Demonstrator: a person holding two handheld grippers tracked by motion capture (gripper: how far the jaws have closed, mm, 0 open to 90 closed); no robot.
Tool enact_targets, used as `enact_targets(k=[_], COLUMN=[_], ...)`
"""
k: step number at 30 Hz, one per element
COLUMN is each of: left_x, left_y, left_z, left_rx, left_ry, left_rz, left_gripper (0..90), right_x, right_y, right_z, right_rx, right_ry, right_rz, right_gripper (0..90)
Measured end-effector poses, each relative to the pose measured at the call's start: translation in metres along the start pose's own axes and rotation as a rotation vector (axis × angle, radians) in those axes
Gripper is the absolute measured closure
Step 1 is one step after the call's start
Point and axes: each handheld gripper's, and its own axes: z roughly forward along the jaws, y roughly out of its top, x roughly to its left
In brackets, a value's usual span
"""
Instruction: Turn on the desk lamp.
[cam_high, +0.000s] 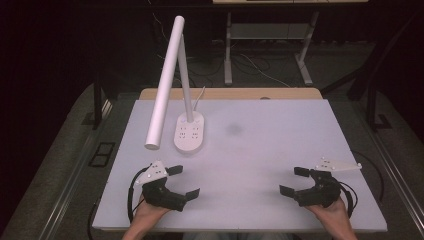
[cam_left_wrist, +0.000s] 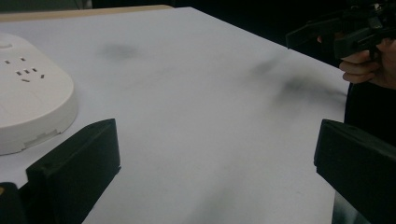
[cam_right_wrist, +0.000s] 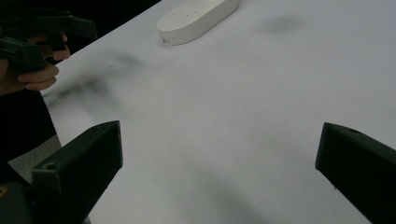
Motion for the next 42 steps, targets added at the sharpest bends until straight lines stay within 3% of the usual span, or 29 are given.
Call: enact_targets(k=[11,24,30,42], left_x=[0.002,0.004,0.003,0.003], left_y=[-0.002,-0.002,-0.002,-0.003], left_z=[-0.003,-0.005,-0.005,-0.005], left_rx=[-0.010,-0.013,-0.014,-0.012], left_ry=[0.015,0.025,0.026,0.029], left_rz=[-0.008,-0.009,-0.005,-0.004], left_gripper=[0.0,0.0,0.0,0.0], right_x=[-0.004,-0.005,-0.006,-0.008], right_y=[-0.001,0.000,0.002,0.012], right_z=[-0.002,-0.001,0.001,0.004], right_rx=[0.010,0.034,0.069,0.079], right_ry=[-0.004,-0.005,-0.015,-0.009], right_rz=[0.034,0.024,0.025,0.021], right_gripper=[0.0,0.0,0.0,0.0])
